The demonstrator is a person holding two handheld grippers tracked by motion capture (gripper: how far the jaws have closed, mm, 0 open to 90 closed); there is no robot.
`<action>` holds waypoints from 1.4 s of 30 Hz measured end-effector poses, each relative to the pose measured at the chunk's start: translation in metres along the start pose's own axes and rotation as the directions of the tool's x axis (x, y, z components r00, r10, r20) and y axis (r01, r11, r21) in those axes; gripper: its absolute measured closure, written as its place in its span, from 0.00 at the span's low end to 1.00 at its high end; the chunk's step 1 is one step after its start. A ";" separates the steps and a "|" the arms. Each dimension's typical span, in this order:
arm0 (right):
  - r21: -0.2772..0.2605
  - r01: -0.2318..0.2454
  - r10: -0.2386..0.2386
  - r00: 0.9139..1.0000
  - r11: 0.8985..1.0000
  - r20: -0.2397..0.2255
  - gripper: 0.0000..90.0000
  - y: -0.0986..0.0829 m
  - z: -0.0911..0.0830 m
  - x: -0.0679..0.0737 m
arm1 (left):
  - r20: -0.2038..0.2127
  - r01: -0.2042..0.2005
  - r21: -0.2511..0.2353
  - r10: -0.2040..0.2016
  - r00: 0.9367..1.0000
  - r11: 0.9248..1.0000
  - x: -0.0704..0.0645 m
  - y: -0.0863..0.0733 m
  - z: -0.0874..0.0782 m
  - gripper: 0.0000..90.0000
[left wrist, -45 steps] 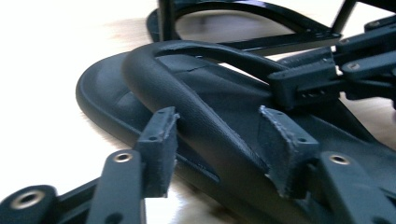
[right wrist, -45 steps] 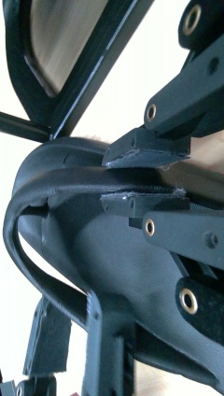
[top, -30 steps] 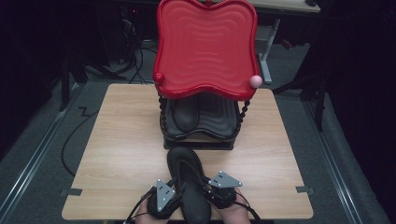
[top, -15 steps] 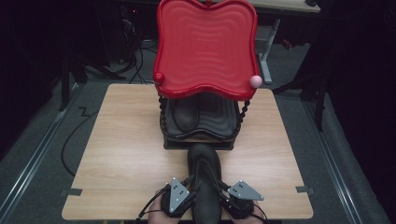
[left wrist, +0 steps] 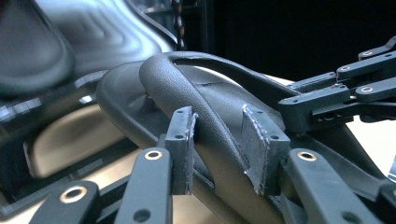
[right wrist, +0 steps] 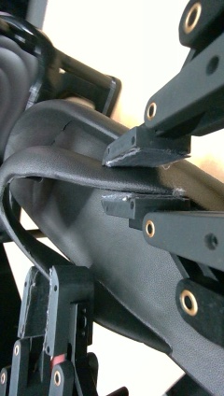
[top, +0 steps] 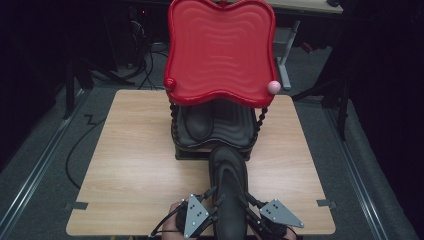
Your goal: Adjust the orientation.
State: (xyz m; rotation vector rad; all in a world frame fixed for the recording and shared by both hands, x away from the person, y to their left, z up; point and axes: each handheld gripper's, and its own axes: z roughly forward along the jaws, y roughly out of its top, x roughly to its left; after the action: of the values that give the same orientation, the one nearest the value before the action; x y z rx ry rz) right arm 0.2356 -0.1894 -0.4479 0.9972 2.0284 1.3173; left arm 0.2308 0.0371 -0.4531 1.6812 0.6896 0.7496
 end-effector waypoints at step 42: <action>-0.196 0.042 -0.004 0.981 0.980 0.192 0.73 0.066 0.071 -0.066 | -0.171 0.024 -0.029 -0.029 0.985 0.999 0.084 0.053 0.130 0.74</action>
State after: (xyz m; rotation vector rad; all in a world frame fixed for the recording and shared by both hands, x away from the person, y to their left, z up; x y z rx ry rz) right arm 0.3476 -0.1879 -0.4127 0.9656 1.7236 1.3282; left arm 0.3876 0.0113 -0.4150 1.5924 0.8161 0.8880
